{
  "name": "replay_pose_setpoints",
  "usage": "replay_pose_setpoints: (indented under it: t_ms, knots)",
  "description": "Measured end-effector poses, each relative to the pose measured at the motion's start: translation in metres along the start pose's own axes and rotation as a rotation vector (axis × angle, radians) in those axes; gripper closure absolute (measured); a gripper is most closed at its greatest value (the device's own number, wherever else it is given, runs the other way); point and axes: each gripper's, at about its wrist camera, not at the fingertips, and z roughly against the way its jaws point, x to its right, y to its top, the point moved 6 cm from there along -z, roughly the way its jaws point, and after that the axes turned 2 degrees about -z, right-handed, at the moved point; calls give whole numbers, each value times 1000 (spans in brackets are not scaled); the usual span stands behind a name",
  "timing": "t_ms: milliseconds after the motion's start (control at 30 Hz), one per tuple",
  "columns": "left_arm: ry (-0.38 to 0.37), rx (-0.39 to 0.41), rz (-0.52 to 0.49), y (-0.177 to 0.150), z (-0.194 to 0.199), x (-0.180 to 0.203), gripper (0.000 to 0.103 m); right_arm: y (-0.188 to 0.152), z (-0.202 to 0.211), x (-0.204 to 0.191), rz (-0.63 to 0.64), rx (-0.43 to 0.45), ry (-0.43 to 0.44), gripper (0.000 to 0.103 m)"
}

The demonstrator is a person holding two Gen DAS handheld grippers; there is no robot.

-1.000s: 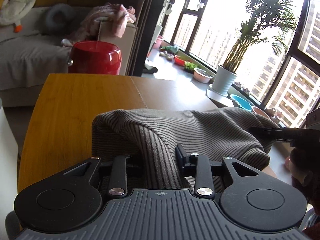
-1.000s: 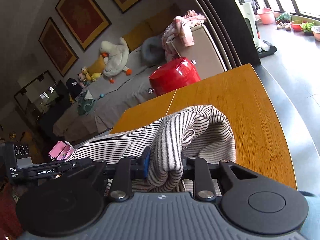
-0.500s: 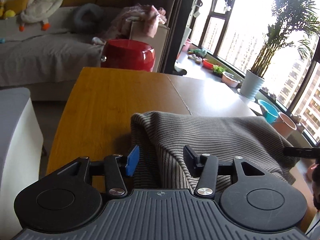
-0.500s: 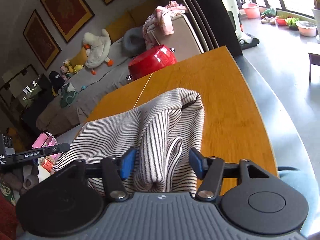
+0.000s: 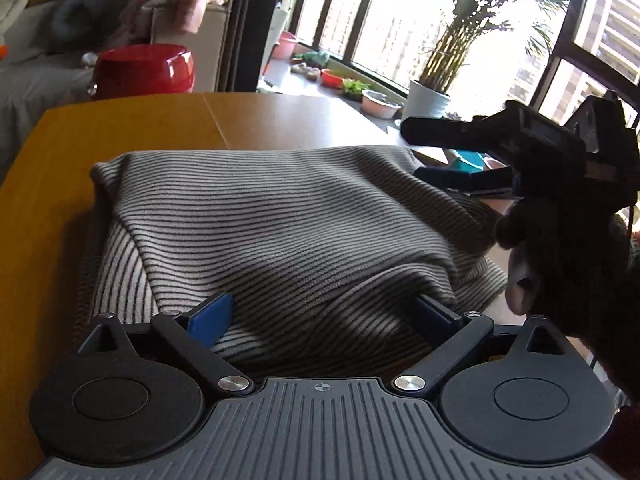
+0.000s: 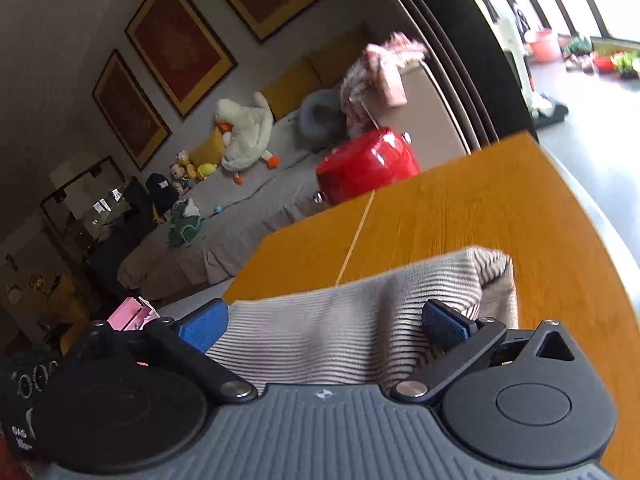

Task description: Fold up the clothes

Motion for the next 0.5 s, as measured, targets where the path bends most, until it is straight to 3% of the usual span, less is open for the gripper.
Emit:
replay_pose_setpoints:
  t_ms: [100, 500]
  knots:
    - [9, 3, 5, 7, -6, -7, 2, -11, -8, 12, -12, -3, -9, 0]
    - [12, 39, 23, 32, -28, -34, 0, -56, 43, 2, -50, 25, 55, 0]
